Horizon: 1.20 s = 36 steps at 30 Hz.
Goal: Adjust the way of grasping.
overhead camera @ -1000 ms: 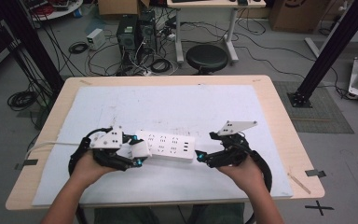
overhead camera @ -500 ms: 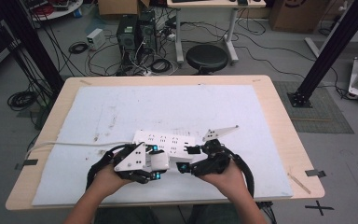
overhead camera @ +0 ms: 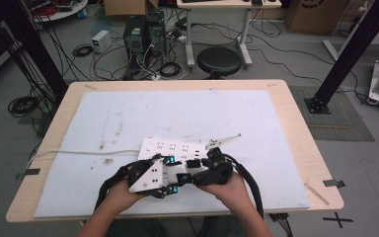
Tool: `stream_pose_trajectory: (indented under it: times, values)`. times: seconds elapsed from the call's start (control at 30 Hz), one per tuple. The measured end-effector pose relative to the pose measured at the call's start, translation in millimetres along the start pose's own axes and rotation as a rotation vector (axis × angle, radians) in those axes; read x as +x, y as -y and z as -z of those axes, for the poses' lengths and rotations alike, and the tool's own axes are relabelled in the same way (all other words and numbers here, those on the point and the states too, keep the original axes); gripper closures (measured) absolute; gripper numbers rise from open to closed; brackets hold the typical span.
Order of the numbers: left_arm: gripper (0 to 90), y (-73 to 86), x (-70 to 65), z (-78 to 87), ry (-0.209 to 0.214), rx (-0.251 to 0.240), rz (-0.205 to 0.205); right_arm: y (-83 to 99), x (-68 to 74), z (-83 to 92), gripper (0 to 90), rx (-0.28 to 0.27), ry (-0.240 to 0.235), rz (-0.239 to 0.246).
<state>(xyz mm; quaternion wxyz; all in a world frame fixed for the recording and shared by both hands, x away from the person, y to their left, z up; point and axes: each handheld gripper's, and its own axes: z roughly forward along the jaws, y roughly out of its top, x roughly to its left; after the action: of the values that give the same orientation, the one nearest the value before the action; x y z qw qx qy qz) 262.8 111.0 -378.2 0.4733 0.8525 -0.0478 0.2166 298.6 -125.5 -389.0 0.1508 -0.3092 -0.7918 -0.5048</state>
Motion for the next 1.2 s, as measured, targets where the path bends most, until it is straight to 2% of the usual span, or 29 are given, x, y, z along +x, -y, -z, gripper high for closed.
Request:
stream_pose_trajectory:
  times: [0.27,0.3,0.43,0.53,0.73,0.9,1.07,1.2]
  values:
    - [42.5,-3.9,-1.8,-1.7,-0.007,-0.031,-0.018,-0.1,-1.6,-4.5,33.6,-0.006,-0.061,-0.010]
    - [42.5,-4.6,-2.1,-1.4,-0.012,-0.029,-0.025,-0.1,-1.7,-4.4,37.7,-0.015,-0.070,-0.010]
    - [42.5,-5.7,-2.6,-1.2,-0.018,-0.032,-0.034,-1.1,-2.1,-2.4,44.8,-0.038,-0.105,-0.018]
    - [42.5,-5.7,-1.8,-1.3,-0.027,-0.033,-0.036,-1.1,-3.0,-3.2,45.4,-0.039,-0.111,-0.020]
    - [42.5,-7.1,-1.7,-1.7,-0.033,-0.033,-0.045,-0.5,-3.7,-2.5,53.5,-0.043,-0.118,-0.021]
    - [42.5,-8.7,0.4,-2.0,-0.042,-0.026,-0.057,-1.4,-5.2,-1.7,56.2,-0.062,-0.123,-0.060]
    - [42.3,-11.3,-0.6,-4.2,-0.040,-0.009,-0.090,-2.5,-7.8,0.1,58.8,-0.039,-0.144,-0.095]
    - [40.5,-12.3,-2.1,-7.2,-0.062,-0.013,-0.106,-3.3,-9.6,2.4,62.5,-0.040,-0.166,-0.116]
